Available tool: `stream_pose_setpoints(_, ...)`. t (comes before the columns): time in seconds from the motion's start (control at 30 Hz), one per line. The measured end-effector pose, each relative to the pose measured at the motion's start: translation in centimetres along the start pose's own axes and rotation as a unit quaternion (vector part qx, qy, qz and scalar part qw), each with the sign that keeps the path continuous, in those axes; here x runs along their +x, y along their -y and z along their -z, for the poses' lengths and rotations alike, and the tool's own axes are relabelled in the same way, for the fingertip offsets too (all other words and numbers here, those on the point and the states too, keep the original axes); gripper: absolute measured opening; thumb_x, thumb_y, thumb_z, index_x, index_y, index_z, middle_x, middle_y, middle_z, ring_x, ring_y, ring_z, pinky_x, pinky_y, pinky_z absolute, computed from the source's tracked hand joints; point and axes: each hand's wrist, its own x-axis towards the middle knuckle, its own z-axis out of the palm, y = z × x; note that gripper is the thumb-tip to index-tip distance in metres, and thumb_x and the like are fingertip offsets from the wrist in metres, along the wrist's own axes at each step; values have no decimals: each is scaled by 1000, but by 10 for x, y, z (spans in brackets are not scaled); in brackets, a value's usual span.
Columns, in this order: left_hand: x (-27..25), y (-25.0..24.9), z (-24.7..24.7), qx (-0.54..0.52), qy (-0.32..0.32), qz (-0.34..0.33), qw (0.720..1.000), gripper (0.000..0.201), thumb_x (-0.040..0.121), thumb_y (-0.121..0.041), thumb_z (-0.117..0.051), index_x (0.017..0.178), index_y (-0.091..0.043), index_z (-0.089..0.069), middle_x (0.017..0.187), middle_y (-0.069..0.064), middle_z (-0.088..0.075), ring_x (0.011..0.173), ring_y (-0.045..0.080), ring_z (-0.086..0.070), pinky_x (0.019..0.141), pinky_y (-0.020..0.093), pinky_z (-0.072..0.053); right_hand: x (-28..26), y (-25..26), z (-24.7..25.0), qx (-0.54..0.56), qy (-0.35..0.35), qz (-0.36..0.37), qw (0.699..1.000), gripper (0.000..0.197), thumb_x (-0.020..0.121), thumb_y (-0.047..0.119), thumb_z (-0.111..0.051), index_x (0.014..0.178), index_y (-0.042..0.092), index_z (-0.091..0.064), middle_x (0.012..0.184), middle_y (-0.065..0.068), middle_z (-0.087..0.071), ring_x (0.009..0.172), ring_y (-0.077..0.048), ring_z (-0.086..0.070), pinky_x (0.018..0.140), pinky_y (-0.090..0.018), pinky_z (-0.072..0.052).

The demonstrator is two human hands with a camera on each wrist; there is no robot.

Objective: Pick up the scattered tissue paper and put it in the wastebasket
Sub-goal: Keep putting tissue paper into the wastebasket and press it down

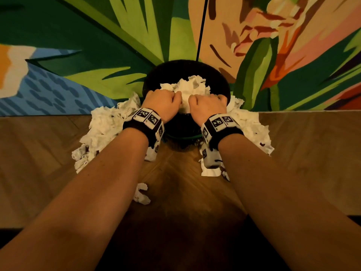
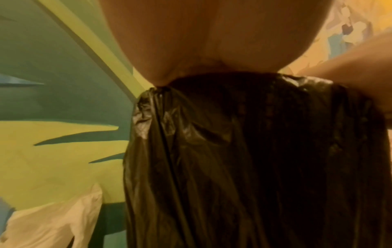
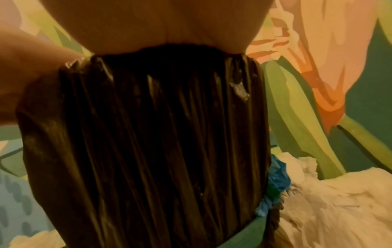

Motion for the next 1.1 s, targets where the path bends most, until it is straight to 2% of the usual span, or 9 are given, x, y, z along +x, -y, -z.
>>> stream_pose_setpoints(0.2,-17,19,32,-217,-177,22,960,52,102,-42,-29,86,-25,-75,72,-5,-70,71,15,-64,71,30,-49,-7,-7,20,198,-65,-48,977,47,92,45,-26,104,26,-67,89,-4,-71,93,-31,-60,100,-45,-39)
stream_pose_setpoints(0.33,-23,46,53,-264,-237,63,933,55,101,-47,-28,63,-31,-65,62,-6,-66,60,5,-60,61,25,-43,-6,6,53,274,-137,-35,951,46,88,48,-29,103,29,-69,90,-1,-72,95,-27,-62,92,-46,-46)
stream_pose_setpoints(0.43,-40,70,53,-257,-223,87,936,58,101,-47,-28,59,-29,-64,58,-2,-64,51,6,-55,54,25,-39,-9,40,65,357,-142,13,923,46,91,49,-35,80,25,-72,69,-1,-70,71,-18,-64,74,-37,-51)
stream_pose_setpoints(0.57,-76,97,24,-148,-108,133,974,61,101,-47,-29,71,-12,-69,66,13,-67,63,27,-62,66,42,-51,-31,99,41,400,-44,91,911,52,96,44,-41,57,22,-66,49,1,-62,49,-10,-59,63,-30,-49)
stream_pose_setpoints(0.67,-110,111,-8,-56,77,170,981,49,100,-46,-40,72,-15,-64,81,14,-69,73,29,-62,69,34,-48,-50,122,-5,310,74,131,939,51,97,43,-42,64,12,-65,57,-5,-62,57,-21,-60,58,-30,-45)
stream_pose_setpoints(0.77,-152,124,-42,40,269,205,940,32,95,-41,-53,106,-16,-69,112,11,-68,98,27,-63,82,31,-49,-83,125,-66,182,249,179,934,40,100,39,-42,80,14,-66,77,-9,-62,75,-26,-60,65,-29,-41)
stream_pose_setpoints(0.9,-206,144,-80,96,424,174,883,47,88,-45,-65,127,-20,-59,128,7,-62,114,28,-60,90,33,-49,-142,118,-139,48,395,247,883,43,100,35,-45,142,24,-43,129,-14,-49,114,-35,-54,93,-39,-47)
stream_pose_setpoints(1.0,-227,154,-99,124,484,174,848,77,82,-43,-74,148,-27,-37,147,6,-44,131,30,-47,102,43,-45,-170,107,-166,-45,437,291,850,67,98,36,-48,154,36,-12,155,-9,-20,127,-39,-45,105,-45,-43)
stream_pose_setpoints(1.1,-229,149,-109,122,473,218,845,91,78,-40,-78,152,-26,-26,153,8,-35,137,33,-39,108,48,-40,-174,99,-172,-61,449,270,850,61,97,35,-51,152,23,-27,149,-6,-38,125,-34,-49,103,-43,-45)
